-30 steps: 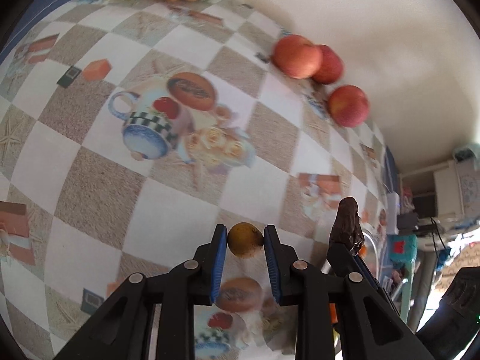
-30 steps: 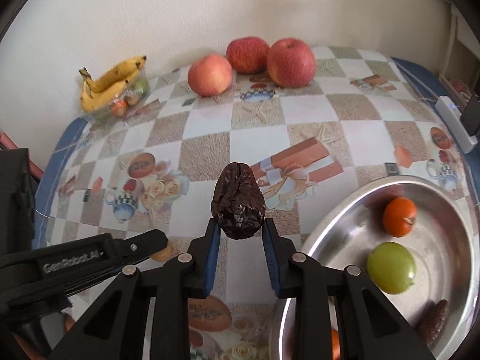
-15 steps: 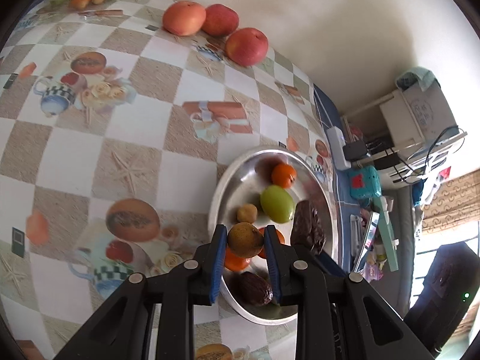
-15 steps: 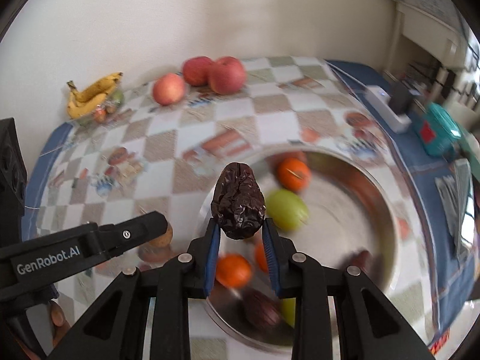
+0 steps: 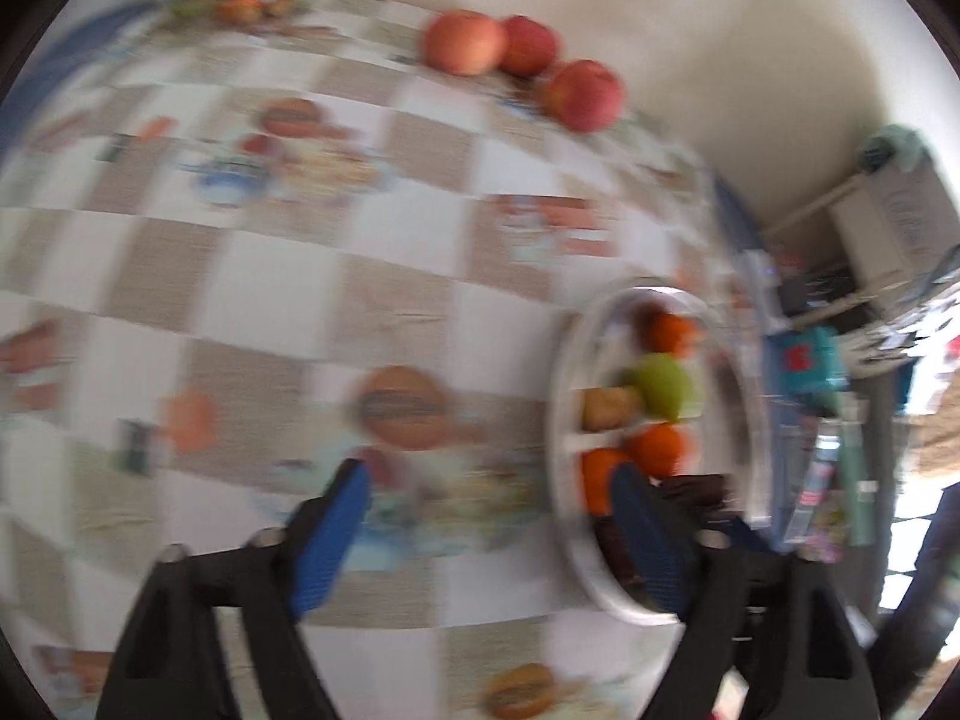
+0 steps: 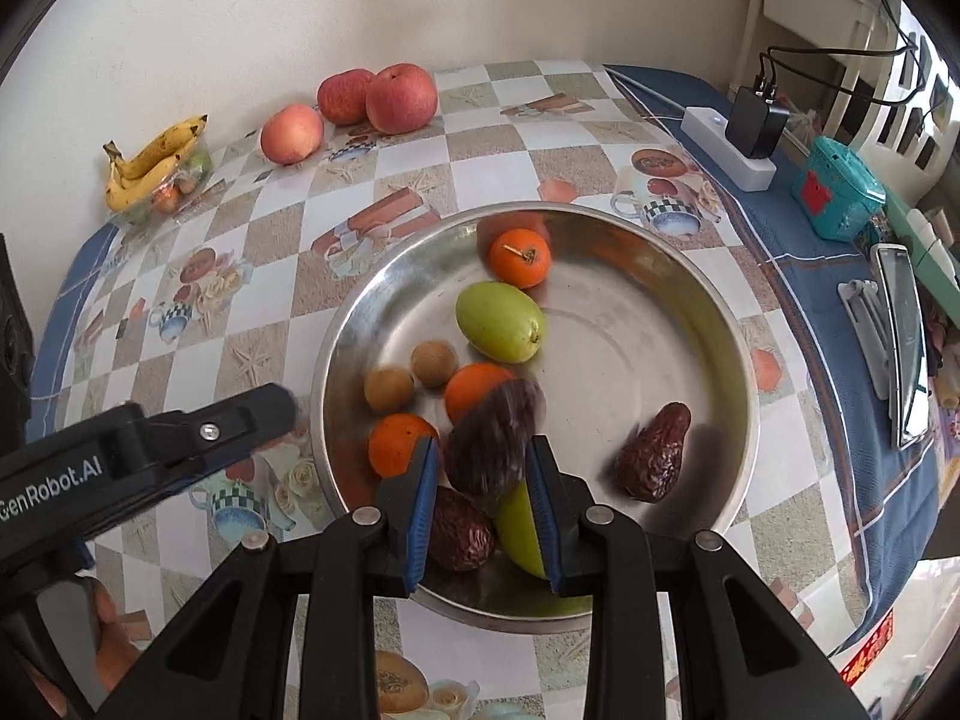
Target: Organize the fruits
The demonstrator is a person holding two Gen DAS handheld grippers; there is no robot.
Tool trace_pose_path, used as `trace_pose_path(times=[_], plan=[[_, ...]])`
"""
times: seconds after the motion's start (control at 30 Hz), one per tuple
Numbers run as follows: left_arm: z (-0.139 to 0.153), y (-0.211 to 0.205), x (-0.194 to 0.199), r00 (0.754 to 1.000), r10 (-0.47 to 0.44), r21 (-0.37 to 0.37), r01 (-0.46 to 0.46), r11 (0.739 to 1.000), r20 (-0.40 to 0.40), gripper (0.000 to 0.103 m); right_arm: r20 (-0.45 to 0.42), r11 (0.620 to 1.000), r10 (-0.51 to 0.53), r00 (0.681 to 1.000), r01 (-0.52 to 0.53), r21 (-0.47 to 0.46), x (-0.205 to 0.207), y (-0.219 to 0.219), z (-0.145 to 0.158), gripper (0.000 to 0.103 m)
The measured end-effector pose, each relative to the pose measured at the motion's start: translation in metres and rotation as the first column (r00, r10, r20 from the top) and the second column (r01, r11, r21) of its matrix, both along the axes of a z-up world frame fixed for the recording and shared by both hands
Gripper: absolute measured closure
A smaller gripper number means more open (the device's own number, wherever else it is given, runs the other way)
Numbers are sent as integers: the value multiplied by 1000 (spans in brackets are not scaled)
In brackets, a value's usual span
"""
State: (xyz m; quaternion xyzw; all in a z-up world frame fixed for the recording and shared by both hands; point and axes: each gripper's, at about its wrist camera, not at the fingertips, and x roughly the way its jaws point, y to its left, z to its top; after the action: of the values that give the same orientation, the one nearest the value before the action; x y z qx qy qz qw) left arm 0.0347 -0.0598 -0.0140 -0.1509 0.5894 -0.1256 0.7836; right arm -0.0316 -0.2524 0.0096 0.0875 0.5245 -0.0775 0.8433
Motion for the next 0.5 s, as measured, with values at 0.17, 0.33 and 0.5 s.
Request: trace_pose_path(times=[0.17, 0.33, 0.5], plan=[[3, 23, -11, 998, 37, 190, -46, 981, 54, 0, -14, 1000, 10, 1000, -10, -15, -2, 5, -2, 40], [16, 36, -23, 992, 31, 244, -60, 968, 119, 0, -8, 999, 32, 999, -32, -44, -6, 14, -2, 17], [24, 30, -30, 988, -40, 289, -5, 957, 149, 0, 20, 997, 50, 999, -48, -63, -11, 21, 3, 4]])
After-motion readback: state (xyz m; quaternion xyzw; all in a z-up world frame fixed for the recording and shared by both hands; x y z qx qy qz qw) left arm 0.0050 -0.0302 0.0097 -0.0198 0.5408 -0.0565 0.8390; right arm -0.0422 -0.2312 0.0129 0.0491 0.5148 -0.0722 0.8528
